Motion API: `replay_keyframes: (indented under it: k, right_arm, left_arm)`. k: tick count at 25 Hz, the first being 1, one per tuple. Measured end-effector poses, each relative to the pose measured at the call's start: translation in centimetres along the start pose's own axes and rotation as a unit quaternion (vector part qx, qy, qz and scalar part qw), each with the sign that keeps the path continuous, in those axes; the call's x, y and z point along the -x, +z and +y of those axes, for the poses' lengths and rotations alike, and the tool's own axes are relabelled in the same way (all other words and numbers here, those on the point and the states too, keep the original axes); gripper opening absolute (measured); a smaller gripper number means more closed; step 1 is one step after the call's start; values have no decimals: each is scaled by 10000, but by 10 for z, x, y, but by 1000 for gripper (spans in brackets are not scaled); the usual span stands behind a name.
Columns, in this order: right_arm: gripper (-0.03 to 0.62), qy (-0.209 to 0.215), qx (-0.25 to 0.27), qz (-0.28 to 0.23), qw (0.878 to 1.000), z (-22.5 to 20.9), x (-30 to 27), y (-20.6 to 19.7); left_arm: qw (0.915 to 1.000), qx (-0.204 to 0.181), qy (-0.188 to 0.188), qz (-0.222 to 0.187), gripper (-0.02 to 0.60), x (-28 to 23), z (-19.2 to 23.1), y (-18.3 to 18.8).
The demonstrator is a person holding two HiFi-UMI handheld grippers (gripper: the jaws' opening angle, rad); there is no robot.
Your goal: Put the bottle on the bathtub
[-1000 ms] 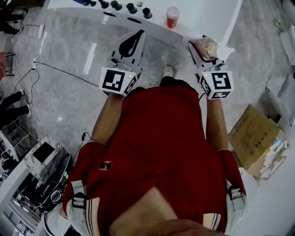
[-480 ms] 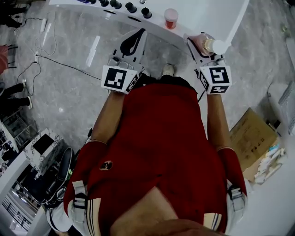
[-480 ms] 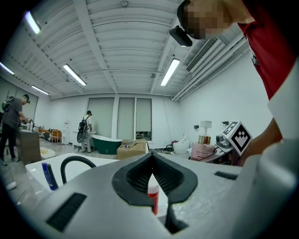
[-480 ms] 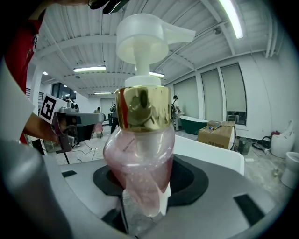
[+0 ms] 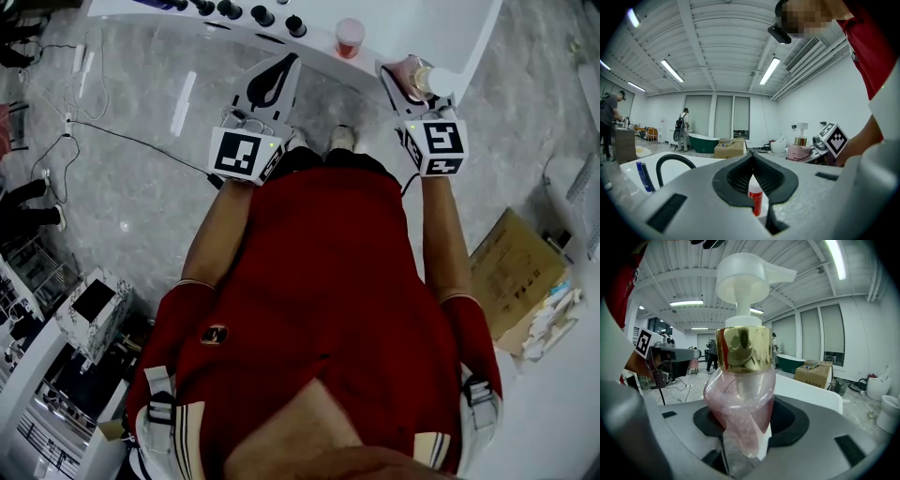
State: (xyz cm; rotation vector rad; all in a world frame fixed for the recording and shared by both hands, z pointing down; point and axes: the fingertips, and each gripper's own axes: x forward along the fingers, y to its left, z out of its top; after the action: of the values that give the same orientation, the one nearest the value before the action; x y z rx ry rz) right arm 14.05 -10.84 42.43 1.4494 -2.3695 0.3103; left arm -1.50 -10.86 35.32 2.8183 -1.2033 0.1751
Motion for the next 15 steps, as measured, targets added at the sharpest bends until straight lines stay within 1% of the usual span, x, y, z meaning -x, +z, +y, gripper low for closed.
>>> replay_keyframes:
  k: [6,15]
  right_arm:
    - [216,-76,-12,128,9999,-4,-17,-11]
    - [216,-64,-57,329,9994,-13,-43,-35]
  left_arm:
    - [10000,2,-42,25,8,-2,7,-3]
    - [9999,-20,-1,147,8,-8,17,-15]
